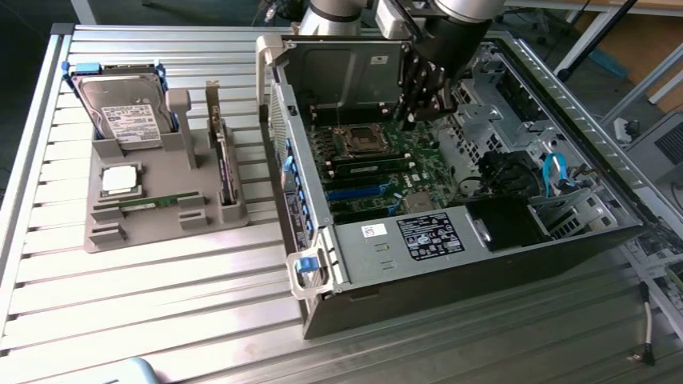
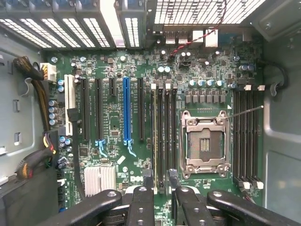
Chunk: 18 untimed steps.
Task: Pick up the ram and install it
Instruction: 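Insert the ram into the slot, then press down the ram until it locks into place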
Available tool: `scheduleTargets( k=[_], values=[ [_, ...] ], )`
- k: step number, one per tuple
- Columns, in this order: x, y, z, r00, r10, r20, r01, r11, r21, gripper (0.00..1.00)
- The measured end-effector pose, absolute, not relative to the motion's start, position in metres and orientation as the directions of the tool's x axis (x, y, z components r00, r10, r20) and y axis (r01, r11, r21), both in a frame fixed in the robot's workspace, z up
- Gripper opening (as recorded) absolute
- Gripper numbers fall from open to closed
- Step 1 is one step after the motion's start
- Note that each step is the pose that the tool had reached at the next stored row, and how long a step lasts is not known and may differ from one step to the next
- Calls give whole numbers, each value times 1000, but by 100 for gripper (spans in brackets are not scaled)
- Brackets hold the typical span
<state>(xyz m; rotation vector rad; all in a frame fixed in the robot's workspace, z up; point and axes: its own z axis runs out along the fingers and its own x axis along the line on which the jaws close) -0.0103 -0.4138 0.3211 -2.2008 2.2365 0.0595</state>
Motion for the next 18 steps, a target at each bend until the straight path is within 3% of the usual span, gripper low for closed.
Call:
scheduleTargets(
  k=[15,16,18],
  values=[
    [-10,-414,321,-16,-999,-29,-1000,16,25,25],
    [-10,-414,321,-16,-999,-29,-1000,16,25,24],
    [-10,-414,321,-16,-999,-29,-1000,16,25,11]
  ],
)
